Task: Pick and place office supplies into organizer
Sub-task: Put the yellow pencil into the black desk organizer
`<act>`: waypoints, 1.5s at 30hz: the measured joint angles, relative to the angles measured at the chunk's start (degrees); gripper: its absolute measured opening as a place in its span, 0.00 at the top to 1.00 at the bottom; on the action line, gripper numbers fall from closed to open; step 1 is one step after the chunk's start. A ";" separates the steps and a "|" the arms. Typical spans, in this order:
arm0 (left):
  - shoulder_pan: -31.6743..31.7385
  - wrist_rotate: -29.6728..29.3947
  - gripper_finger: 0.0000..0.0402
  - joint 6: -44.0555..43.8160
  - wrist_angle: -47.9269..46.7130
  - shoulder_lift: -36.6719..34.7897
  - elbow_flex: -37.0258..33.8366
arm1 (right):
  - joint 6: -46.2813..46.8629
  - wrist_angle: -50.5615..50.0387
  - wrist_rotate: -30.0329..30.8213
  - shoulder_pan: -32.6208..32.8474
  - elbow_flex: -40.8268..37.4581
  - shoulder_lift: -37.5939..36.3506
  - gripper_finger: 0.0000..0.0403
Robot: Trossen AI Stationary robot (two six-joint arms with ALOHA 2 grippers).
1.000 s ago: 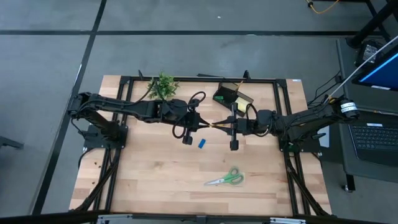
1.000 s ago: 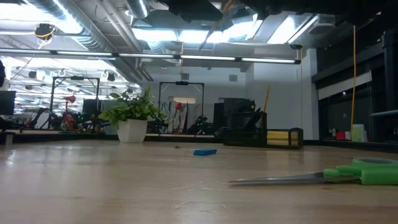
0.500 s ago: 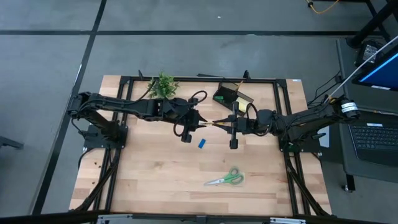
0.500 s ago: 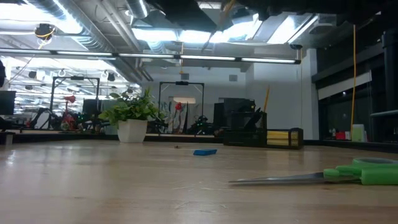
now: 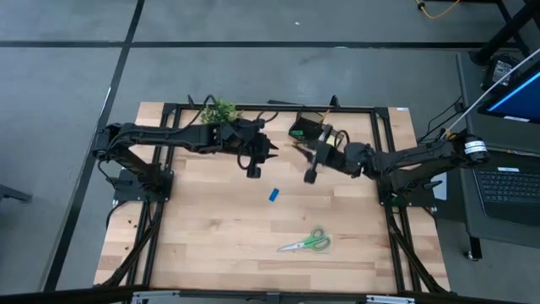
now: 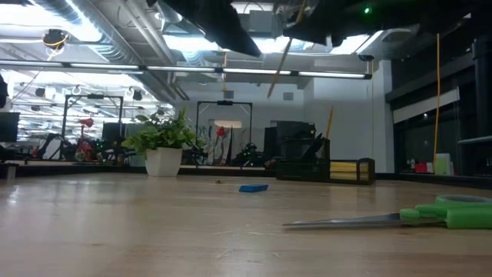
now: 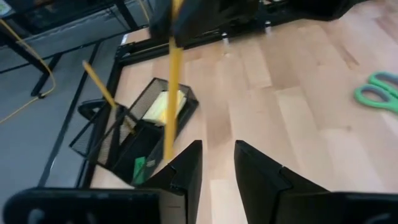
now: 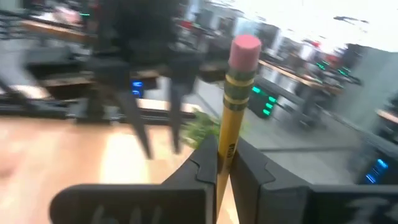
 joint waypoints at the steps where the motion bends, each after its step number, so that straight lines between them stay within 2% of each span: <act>1: 0.56 0.36 0.79 0.01 0.07 0.00 0.00 | 0.27 -0.25 0.63 -0.95 0.00 0.00 0.94; 8: 4.66 9.95 0.81 -0.35 2.63 -0.02 0.00 | 3.11 -2.08 1.53 -7.51 0.00 0.00 0.94; 23: 10.31 11.50 0.84 -0.34 4.30 -0.07 -0.42 | 3.15 -6.87 1.34 -15.76 0.00 0.00 0.94; 26: 11.41 15.26 0.84 -1.24 13.35 -1.48 -6.30 | 3.12 -7.66 1.23 -17.23 0.00 0.00 0.94; 28: 12.43 15.53 0.84 -2.03 19.94 -3.42 -11.86 | 3.14 -8.25 0.21 -17.98 0.00 0.00 0.94; 33: 16.25 15.62 0.84 -6.30 30.03 -13.11 -23.02 | 3.13 -8.46 -1.90 -19.45 0.00 0.00 0.94; 39: 17.52 16.39 0.84 -6.31 31.97 -21.51 -30.17 | 4.74 -8.56 -1.91 -22.25 0.00 0.00 0.94; 45: 18.71 16.18 0.84 -6.17 32.06 -23.79 -33.63 | 6.30 -9.11 -2.29 -25.03 0.00 0.00 0.94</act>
